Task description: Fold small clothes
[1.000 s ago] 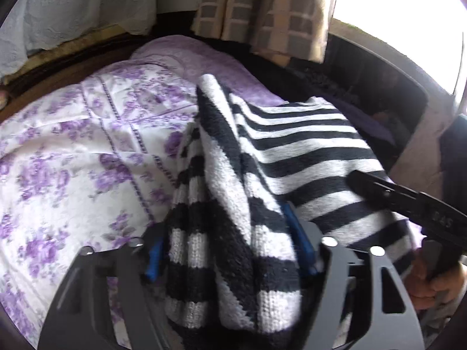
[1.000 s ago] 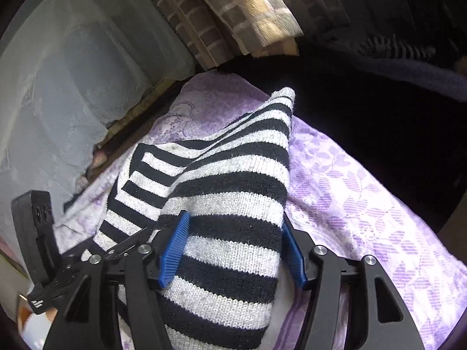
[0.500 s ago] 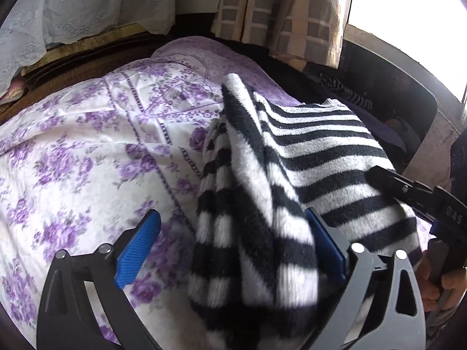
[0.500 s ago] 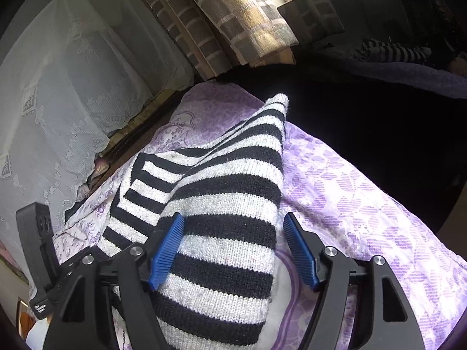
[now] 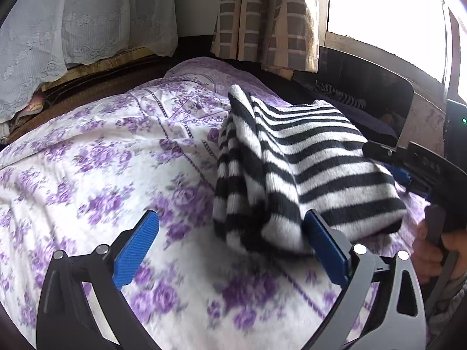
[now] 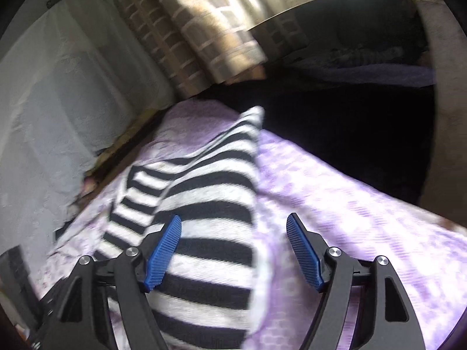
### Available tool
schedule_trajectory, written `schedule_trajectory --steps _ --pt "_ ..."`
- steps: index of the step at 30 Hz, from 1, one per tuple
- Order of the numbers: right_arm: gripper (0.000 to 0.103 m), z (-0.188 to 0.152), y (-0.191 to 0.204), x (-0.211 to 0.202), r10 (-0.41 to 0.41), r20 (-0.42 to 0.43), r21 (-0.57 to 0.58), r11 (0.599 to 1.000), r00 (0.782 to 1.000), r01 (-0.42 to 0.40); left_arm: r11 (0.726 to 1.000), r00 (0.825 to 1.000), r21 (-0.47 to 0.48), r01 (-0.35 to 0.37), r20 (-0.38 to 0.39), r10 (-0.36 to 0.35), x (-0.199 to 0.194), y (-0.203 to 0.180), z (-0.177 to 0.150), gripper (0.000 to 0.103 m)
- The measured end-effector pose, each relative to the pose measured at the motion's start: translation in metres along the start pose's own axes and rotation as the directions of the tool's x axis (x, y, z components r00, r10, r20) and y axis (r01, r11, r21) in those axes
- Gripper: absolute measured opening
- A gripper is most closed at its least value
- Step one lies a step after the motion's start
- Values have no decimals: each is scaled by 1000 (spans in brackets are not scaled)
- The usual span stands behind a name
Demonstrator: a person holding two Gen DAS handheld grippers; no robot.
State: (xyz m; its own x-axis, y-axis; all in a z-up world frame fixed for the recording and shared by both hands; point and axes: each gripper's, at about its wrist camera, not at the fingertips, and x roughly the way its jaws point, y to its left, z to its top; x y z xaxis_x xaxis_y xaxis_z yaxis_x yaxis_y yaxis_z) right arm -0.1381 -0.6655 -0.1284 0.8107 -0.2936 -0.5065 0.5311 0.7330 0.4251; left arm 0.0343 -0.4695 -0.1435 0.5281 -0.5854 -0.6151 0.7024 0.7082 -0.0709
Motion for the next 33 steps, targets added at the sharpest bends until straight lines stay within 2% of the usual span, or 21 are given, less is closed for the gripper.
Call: schedule_trajectory --steps 3,7,11,16,23,33 --pt "75 1 6 -14 -137 26 -20 990 990 138 1000 1000 -13 -7 -7 6 -6 5 -4 97" --pt "75 -25 36 -52 -188 74 -124 973 979 196 1000 1000 -4 -18 -1 18 -19 8 -13 97" --pt "79 -62 60 -83 -157 96 -137 976 983 169 1000 999 -1 -31 21 31 -35 11 -21 97" --pt "82 -89 81 -101 -136 100 -84 986 986 144 1000 999 -4 -29 46 29 -61 15 -35 97" --pt "84 -104 104 -127 -219 88 -95 969 972 227 1000 995 25 5 99 -7 -110 11 -53 97" --pt "89 -126 124 -195 -220 130 -160 958 967 240 998 985 54 10 173 -19 -179 1 -73 98"
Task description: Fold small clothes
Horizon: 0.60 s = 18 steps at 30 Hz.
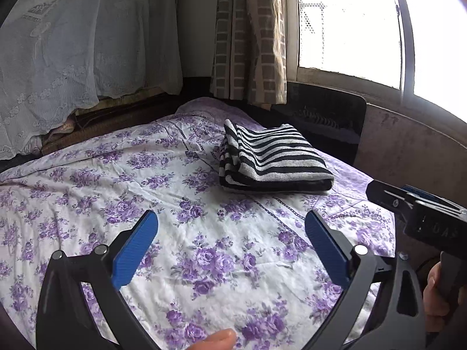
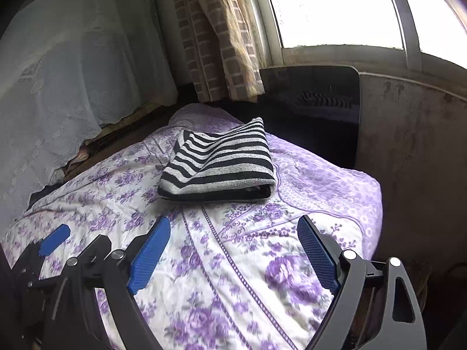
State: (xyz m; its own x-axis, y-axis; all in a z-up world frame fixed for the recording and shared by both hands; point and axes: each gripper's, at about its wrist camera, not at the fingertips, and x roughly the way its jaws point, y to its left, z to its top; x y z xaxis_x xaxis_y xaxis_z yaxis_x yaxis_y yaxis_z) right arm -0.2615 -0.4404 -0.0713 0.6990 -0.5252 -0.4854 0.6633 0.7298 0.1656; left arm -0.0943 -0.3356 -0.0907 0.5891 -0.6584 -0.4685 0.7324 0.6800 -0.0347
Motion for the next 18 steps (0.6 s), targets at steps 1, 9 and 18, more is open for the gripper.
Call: schedule_trajectory --steps 1,9,18 --pt "90 -1 1 -6 -1 6 -8 1000 1000 1 1000 1000 -1 2 2 -2 -6 0 -1 98" --pt "93 -6 13 -41 19 40 -67 998 999 -16 1000 1000 8 -10 21 10 -49 -2 -8 98" --pt "96 -11 20 -63 60 75 -108 993 995 -52 999 998 33 -39 43 38 -76 -8 -12 98"
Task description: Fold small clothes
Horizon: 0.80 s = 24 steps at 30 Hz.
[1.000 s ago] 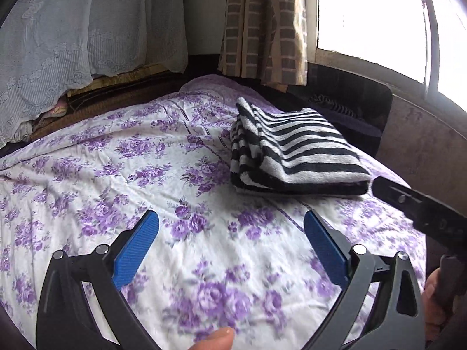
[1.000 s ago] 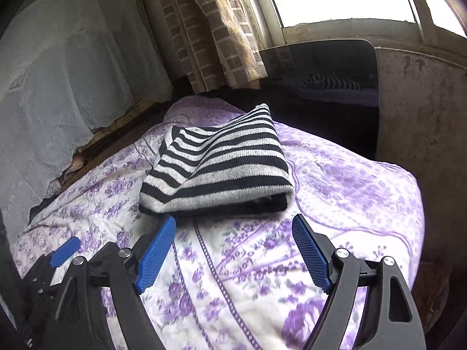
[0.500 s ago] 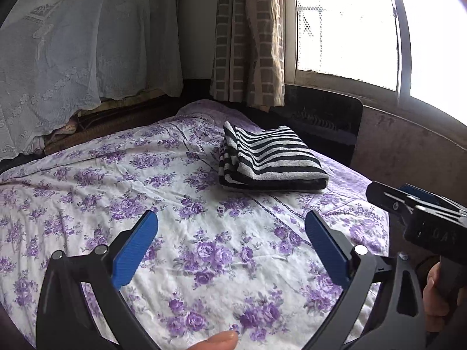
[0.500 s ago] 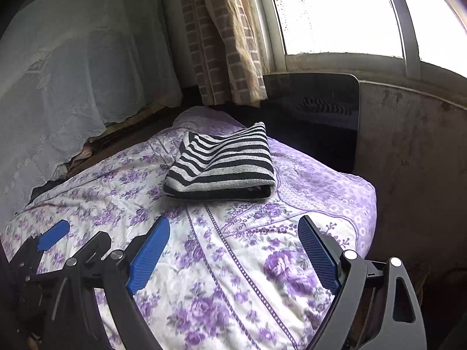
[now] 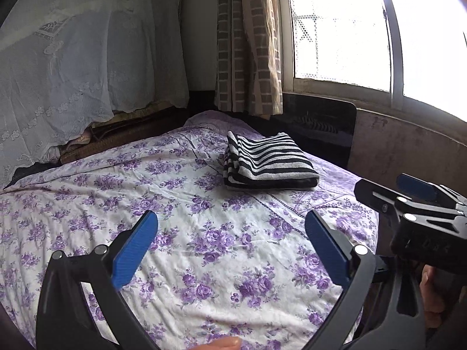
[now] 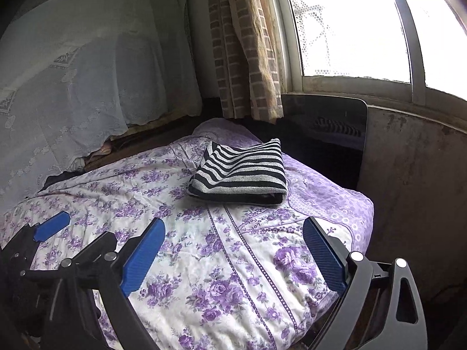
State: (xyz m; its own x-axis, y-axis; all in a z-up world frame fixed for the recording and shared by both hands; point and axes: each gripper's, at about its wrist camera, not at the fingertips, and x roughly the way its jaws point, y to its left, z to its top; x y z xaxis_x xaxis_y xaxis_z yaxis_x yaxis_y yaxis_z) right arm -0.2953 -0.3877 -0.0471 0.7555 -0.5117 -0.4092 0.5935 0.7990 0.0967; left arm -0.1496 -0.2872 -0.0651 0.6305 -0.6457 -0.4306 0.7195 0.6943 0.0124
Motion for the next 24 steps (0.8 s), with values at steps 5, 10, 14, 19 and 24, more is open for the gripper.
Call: schedule_trajectory --steps 5,10,14,19,24 --pt "96 -3 1 -5 14 -2 -4 1000 1000 -14 1000 1000 26 -3 11 2 -10 -7 -3 98" --pt "96 -1 1 -10 19 10 -8 1000 1000 -19 999 1000 33 7 9 -7 -15 -10 -5 98" --pt "96 0 -1 -13 19 16 -3 1000 1000 -19 999 1000 33 9 14 -10 -17 -12 -4 98" --pt "96 0 0 -15 13 17 -1 1000 1000 -13 1000 1000 15 14 5 -14 -16 -10 -2 98" --pt "96 -1 -3 -13 11 9 6 1000 1000 -11 1000 1000 8 -3 -1 3 -12 -7 -1 98"
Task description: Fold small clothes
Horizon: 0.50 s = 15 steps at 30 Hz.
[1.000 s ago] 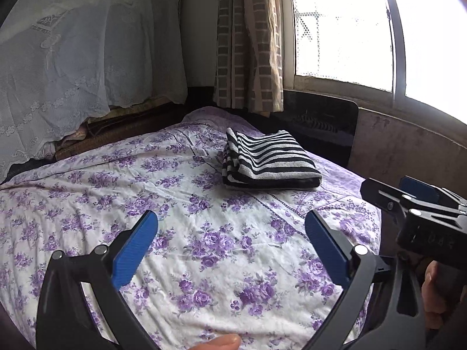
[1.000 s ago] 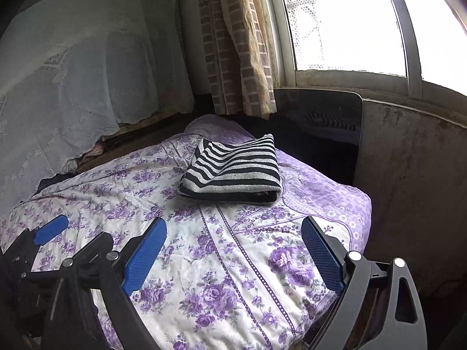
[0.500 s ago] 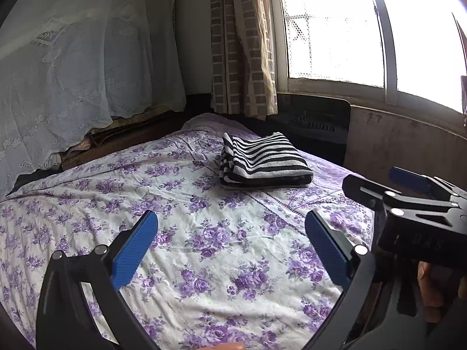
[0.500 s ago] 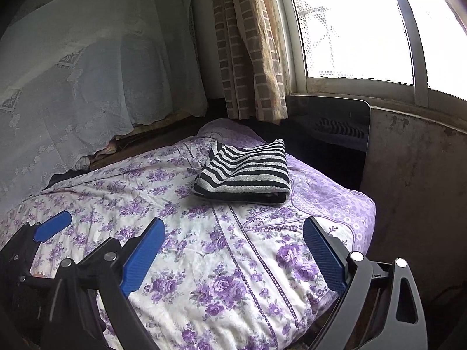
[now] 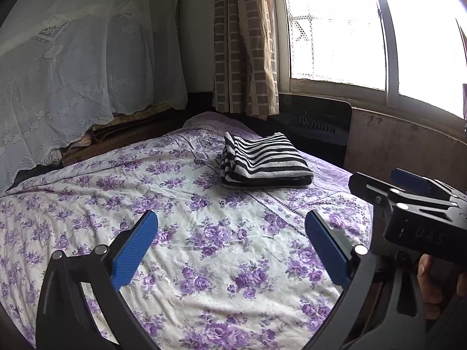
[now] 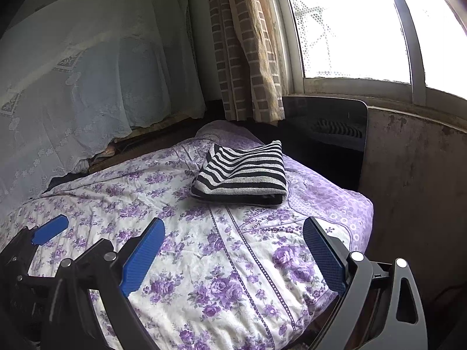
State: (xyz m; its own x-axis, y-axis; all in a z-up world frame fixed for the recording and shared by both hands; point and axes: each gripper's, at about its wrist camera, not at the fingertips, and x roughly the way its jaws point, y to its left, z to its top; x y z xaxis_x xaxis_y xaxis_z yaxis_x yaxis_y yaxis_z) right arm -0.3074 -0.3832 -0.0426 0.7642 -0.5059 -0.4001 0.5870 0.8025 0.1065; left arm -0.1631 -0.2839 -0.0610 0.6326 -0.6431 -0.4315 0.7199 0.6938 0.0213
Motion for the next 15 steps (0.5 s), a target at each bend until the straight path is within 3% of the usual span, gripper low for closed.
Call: schedule_trajectory --steps 15 --pt "96 -2 0 2 9 -9 2 1000 1000 -9 1000 1000 -2 -11 5 11 -5 2 0 98"
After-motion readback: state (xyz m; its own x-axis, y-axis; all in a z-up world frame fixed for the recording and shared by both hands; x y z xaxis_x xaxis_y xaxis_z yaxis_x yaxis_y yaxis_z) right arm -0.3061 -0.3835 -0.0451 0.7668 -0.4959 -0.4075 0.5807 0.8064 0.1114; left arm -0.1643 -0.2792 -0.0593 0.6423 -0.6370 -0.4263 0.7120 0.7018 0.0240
